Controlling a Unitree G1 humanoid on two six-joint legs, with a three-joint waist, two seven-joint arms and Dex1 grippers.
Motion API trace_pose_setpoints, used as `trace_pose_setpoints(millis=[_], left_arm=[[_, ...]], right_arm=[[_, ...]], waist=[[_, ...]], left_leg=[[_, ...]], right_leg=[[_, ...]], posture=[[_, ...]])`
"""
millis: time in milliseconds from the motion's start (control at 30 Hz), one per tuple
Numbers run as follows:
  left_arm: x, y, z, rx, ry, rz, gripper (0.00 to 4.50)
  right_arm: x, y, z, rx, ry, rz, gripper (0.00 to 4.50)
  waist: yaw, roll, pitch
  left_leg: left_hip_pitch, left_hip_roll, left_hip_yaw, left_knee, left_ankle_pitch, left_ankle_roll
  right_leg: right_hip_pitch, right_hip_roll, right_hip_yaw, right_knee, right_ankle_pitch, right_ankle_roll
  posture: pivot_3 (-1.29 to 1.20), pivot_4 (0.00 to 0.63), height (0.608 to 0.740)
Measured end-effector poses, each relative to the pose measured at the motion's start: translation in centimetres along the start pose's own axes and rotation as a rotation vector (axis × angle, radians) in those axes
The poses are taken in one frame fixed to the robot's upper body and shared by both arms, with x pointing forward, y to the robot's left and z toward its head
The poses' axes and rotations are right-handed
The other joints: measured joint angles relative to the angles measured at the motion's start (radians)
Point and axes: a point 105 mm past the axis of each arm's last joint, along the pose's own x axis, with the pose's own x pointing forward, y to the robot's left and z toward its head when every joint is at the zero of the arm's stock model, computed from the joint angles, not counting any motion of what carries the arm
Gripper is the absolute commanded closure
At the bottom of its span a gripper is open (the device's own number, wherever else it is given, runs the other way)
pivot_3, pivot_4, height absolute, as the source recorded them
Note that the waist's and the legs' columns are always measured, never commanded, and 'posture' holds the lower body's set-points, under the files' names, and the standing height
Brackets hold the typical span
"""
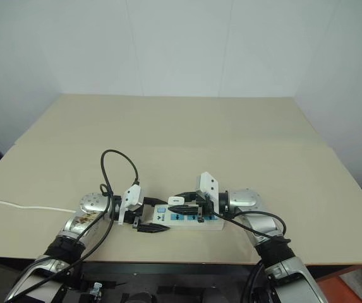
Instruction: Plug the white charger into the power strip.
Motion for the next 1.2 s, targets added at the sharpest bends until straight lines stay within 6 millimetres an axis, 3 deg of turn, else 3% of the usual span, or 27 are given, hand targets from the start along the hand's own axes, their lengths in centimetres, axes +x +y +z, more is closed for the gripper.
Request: trace_pose_setpoints(millis=[1200], left_arm=[[-0.70,-0.18,-0.30,-0.010,0.024,0.019,1.21]], right_arm=[[0.84,-0.28,-0.15,0.004,0.001,0.076,3.35]], waist=[[-0.021,0.000,-0.004]], left_leg=[[0.004,0.001,0.001,-0.003,0.000,0.000]], right_leg=[[0.002,0.001,0.001,0.000,-0.002,-0.001]], posture=[[0.00,0.150,0.740]])
